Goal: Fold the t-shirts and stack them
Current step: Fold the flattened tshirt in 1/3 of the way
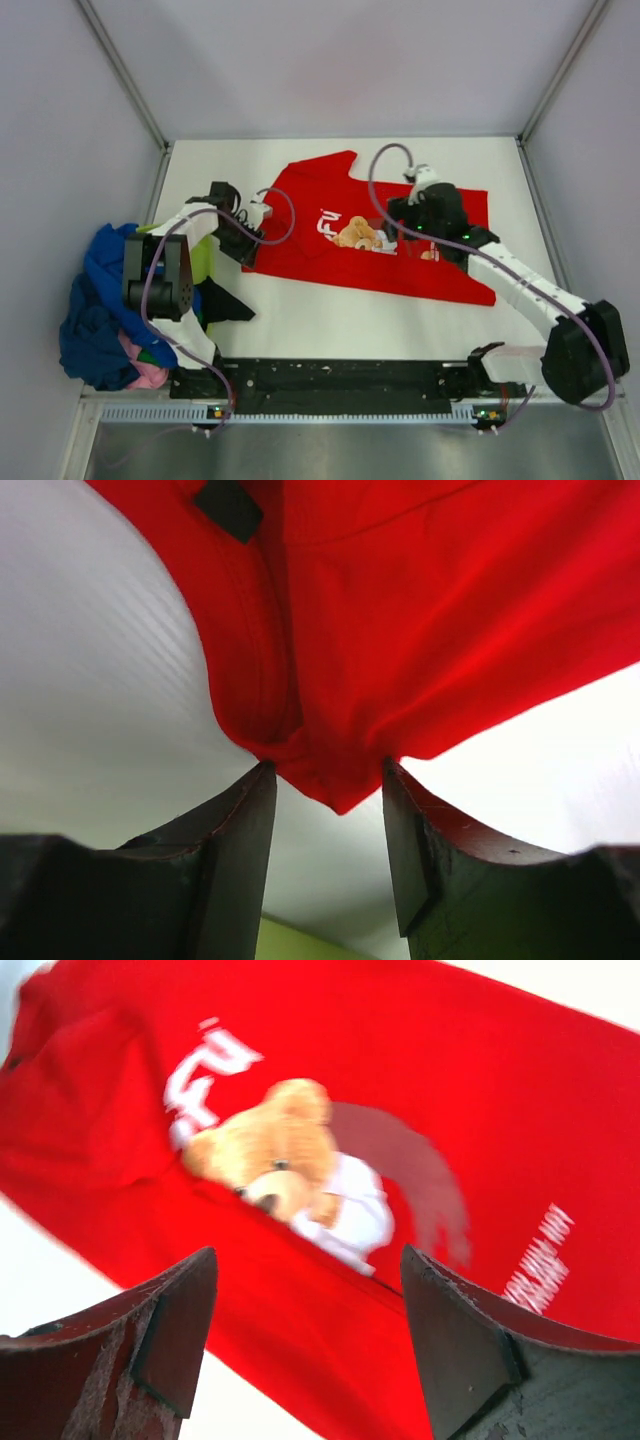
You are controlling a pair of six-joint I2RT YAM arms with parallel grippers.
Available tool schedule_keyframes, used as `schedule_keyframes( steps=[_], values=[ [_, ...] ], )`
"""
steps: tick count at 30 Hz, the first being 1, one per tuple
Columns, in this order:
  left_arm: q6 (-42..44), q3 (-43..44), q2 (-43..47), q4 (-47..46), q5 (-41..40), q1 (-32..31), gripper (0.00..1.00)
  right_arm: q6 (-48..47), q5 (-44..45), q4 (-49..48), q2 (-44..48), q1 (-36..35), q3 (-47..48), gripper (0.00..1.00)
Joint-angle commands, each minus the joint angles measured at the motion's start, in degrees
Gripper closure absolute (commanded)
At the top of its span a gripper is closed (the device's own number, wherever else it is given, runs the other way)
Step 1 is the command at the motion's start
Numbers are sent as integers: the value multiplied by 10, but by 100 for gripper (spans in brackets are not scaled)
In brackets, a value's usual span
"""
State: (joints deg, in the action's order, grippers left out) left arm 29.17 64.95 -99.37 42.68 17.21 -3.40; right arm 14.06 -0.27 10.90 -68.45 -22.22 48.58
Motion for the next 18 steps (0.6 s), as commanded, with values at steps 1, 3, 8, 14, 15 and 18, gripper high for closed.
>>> schedule_keyframes(
  steps=[1, 3, 8, 14, 15, 18],
  values=[
    [-13, -12, -16, -29, 13, 4, 53, -193, -99, -78, -91, -102, 64, 27],
    [-9, -19, -22, -28, 17, 4, 65, -232, -173, -103, -134, -132, 85, 27],
    [8, -46, -11, -4, 40, 4, 100, -310, -249, -181, -245, -195, 124, 29],
    [29, -90, 47, 30, 67, 4, 100, -467, -260, -151, -369, -268, 204, 36],
    [31, -94, 52, 35, 71, 4, 100, -474, -244, -145, -388, -277, 221, 39],
    [29, -100, 61, 40, 79, 4, 100, -482, -214, -92, -430, -281, 268, 52]
  ],
)
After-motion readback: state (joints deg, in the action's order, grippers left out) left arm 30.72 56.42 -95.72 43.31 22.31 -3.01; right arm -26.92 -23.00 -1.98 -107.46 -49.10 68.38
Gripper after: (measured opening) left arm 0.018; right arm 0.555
